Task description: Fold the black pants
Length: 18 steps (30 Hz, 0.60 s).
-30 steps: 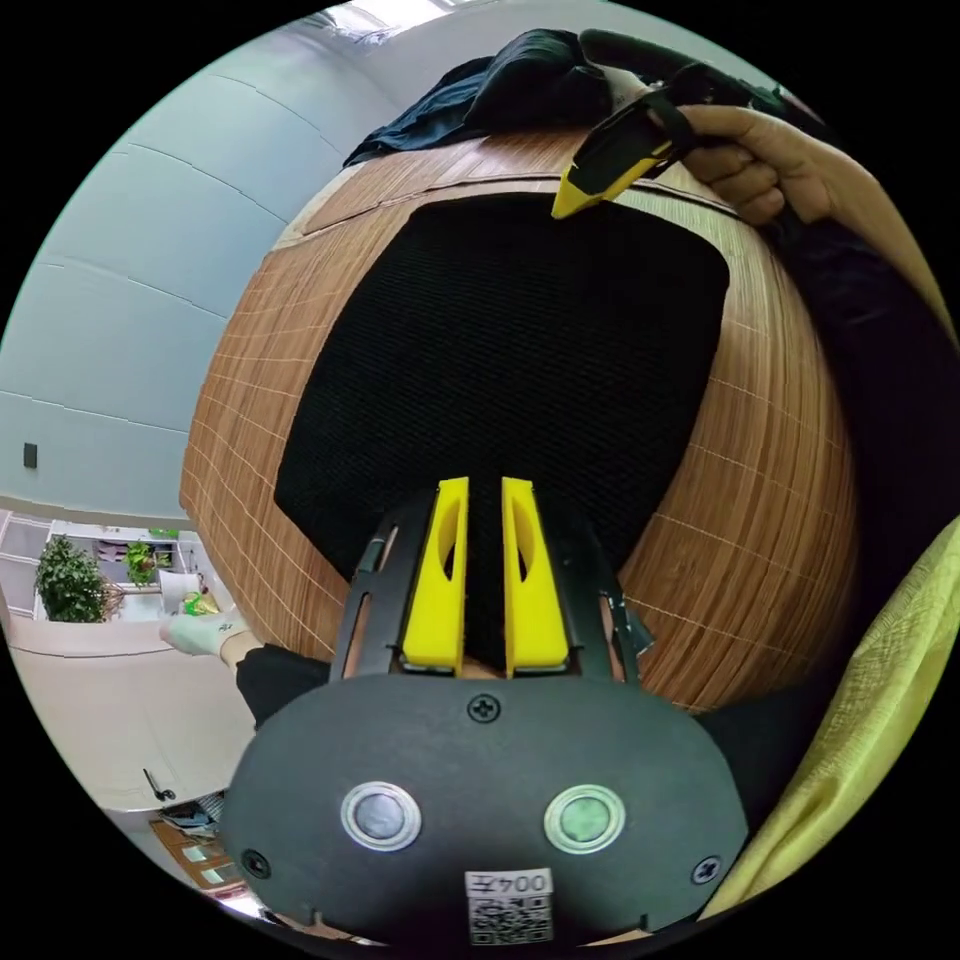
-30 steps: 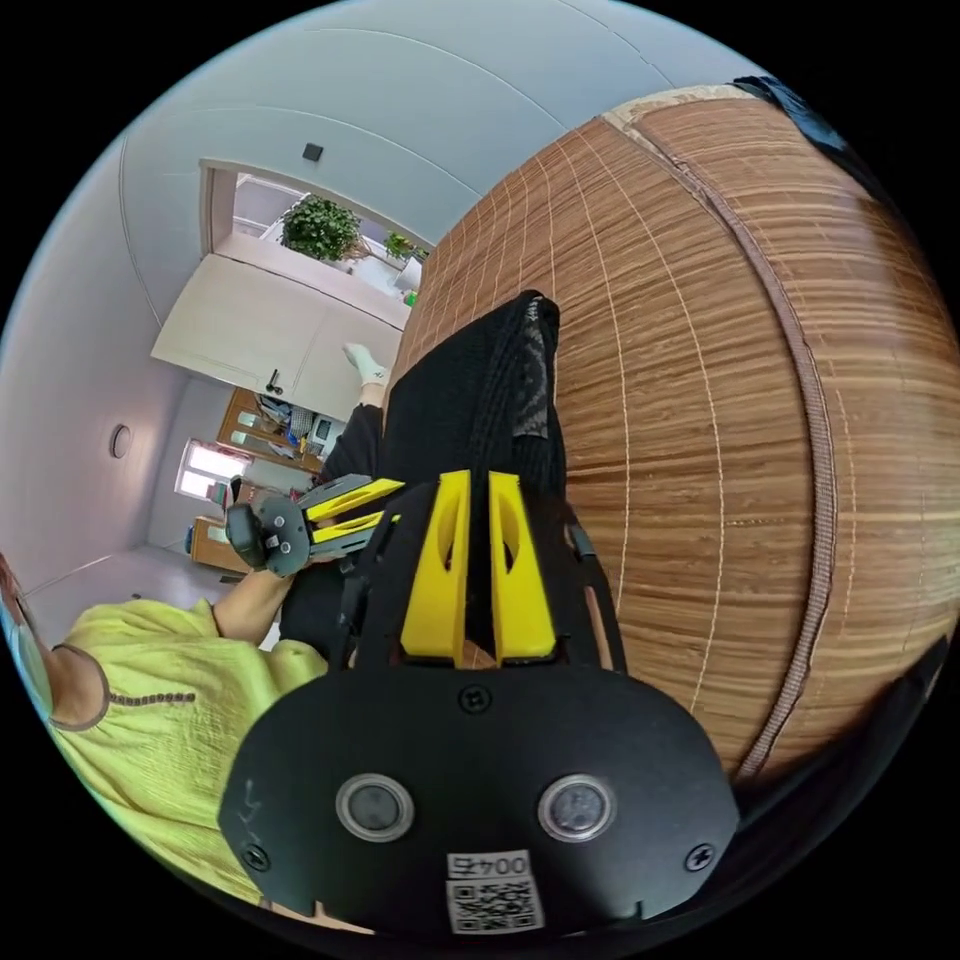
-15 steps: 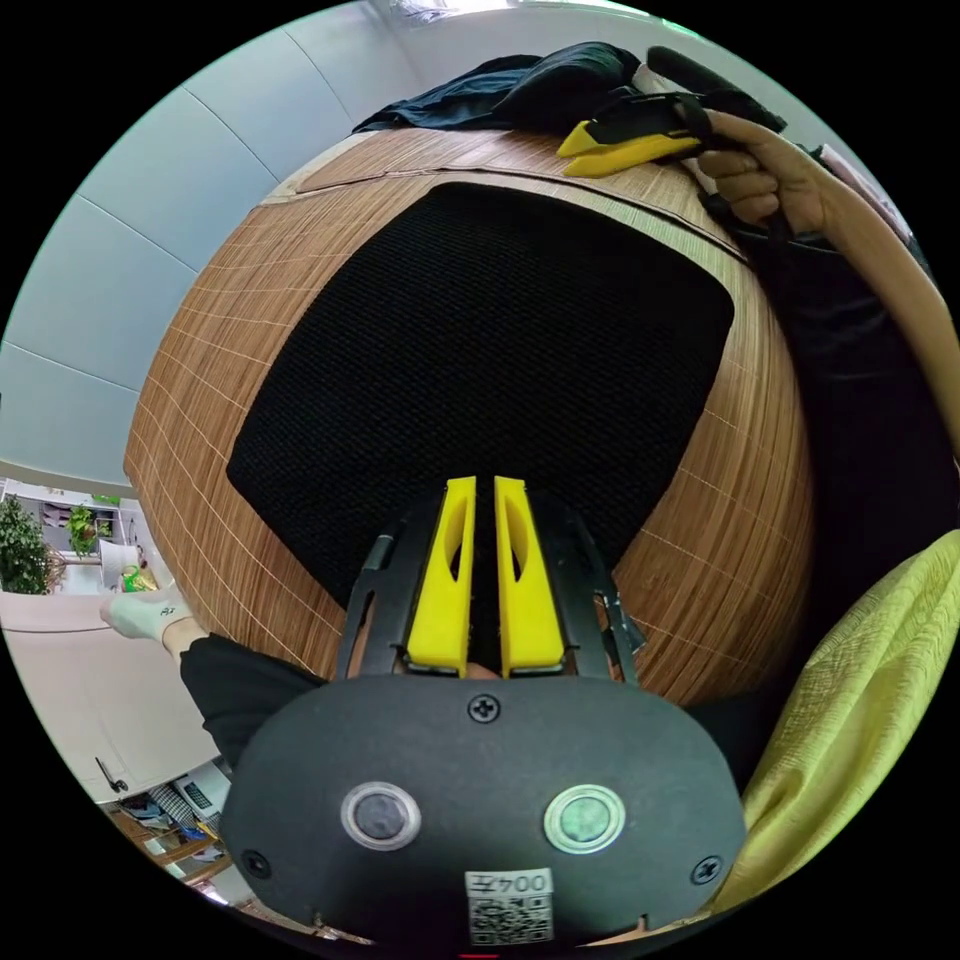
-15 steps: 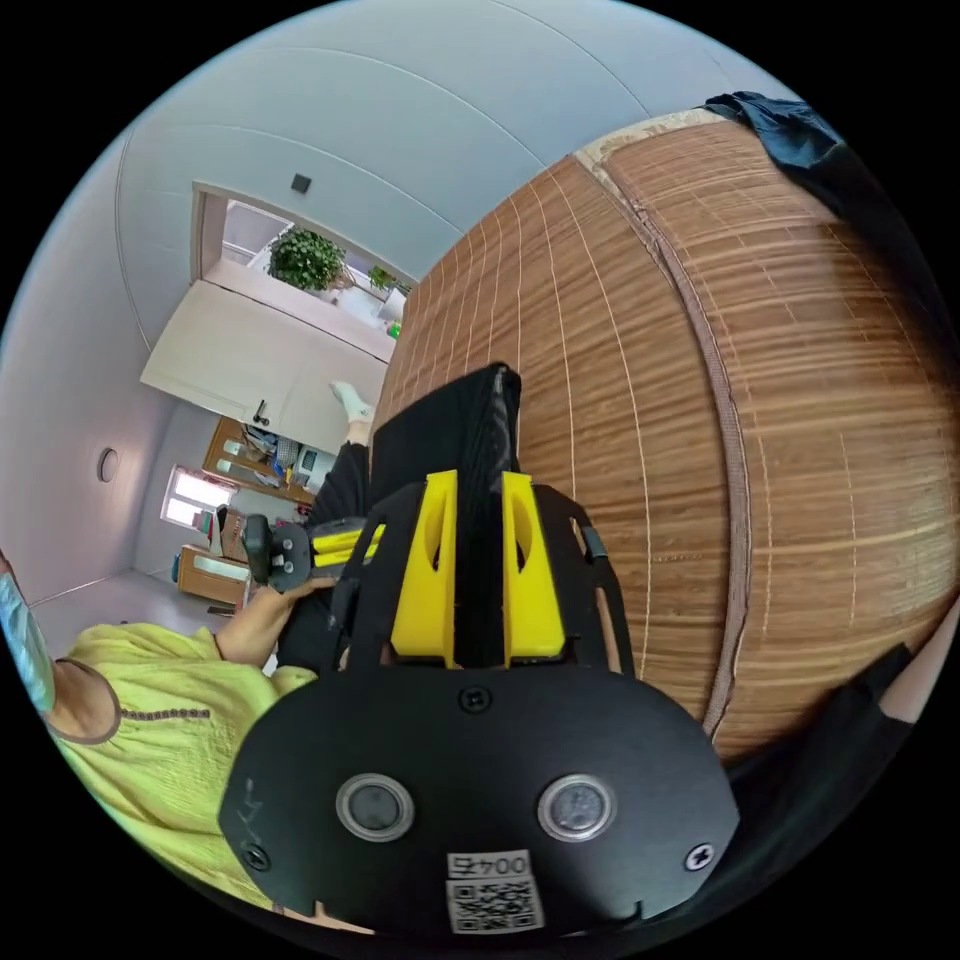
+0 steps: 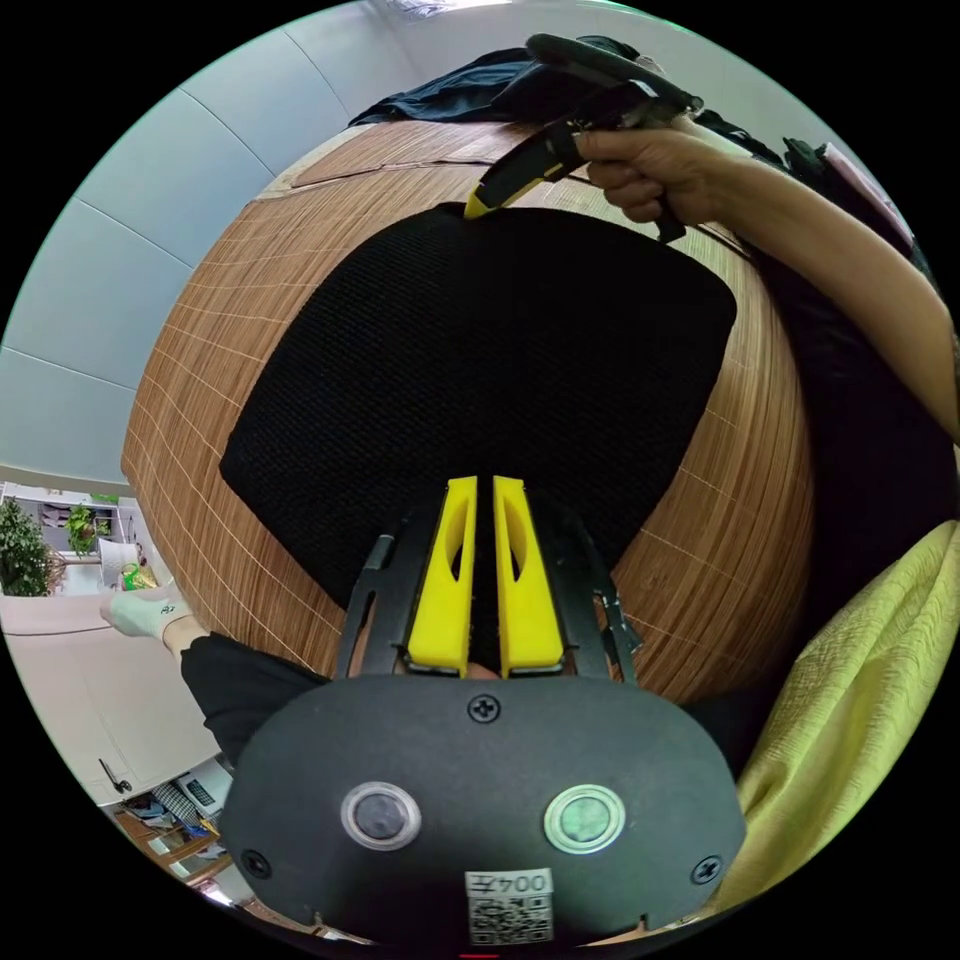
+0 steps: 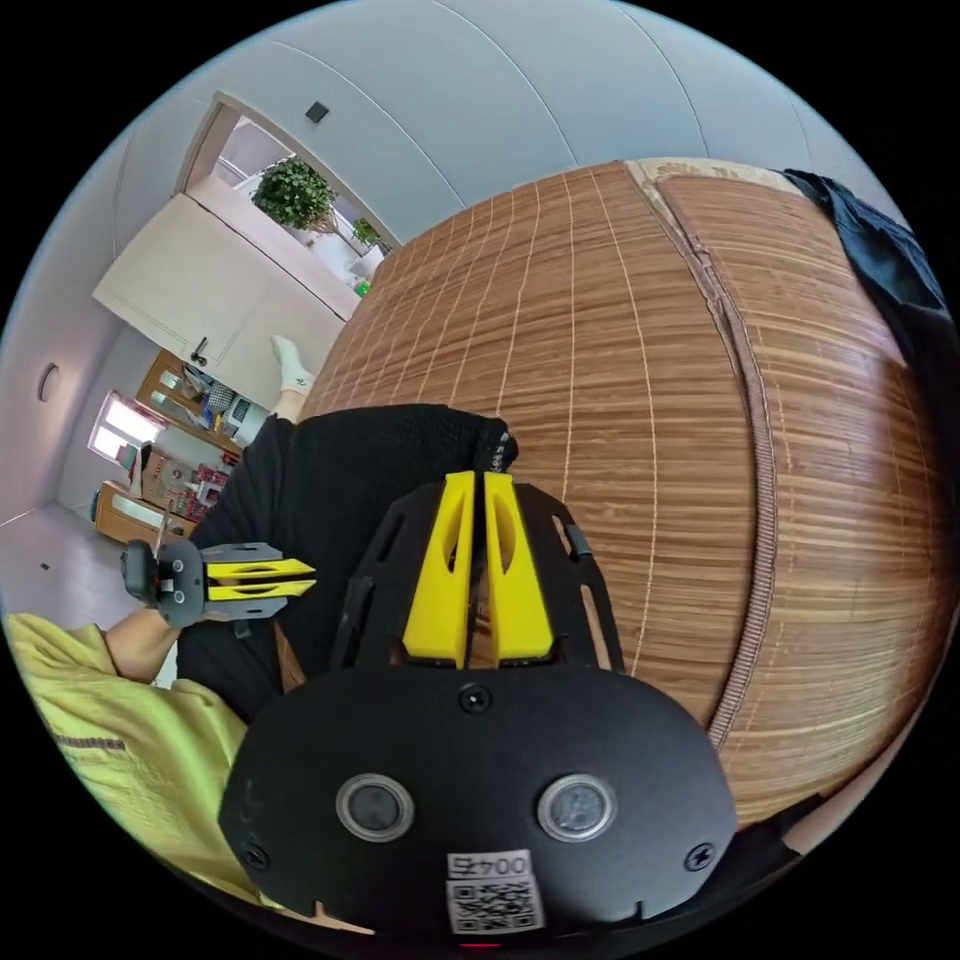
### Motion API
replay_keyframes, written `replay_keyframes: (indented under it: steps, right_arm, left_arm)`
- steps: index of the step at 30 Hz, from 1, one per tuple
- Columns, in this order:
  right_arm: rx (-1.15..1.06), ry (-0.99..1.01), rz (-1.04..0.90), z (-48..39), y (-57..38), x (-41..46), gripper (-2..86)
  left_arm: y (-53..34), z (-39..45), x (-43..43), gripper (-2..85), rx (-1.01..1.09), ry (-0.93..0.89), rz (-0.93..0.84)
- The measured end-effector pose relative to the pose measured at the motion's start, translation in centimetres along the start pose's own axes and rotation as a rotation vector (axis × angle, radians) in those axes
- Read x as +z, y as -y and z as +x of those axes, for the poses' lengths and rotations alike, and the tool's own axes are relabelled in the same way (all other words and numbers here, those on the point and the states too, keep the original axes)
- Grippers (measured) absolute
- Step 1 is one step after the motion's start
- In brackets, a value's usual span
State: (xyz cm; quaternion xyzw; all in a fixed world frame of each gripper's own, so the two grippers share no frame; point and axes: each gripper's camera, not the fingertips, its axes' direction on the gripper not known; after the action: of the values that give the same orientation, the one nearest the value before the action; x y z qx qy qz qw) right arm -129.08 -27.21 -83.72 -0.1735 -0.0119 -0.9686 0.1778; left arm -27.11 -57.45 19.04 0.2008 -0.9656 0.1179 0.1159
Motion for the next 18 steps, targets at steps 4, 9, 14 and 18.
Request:
replay_keyframes:
  steps: [4,9,14,18]
  right_arm:
    - [0.074,0.142,0.014,1.1,-0.1,1.0,3.0]
    - [0.122,0.251,0.086,-0.5,0.0,-3.9,4.8]
    - [-0.061,0.165,0.163,-9.2,-0.6,-7.7,0.6]
    - [-0.103,0.040,0.009,-14.0,-0.7,-3.8,-0.4]
  left_arm:
    - [0.7,0.2,-0.4,3.6,-0.013,-0.026,-0.013]
    - [1.0,1.6,-1.1,3.5,-0.006,-0.005,-0.018]
    - [0.5,2.3,-1.8,3.4,-0.037,-0.021,0.011]
    - [0.6,3.3,-2.3,3.3,-0.028,0.003,0.005]
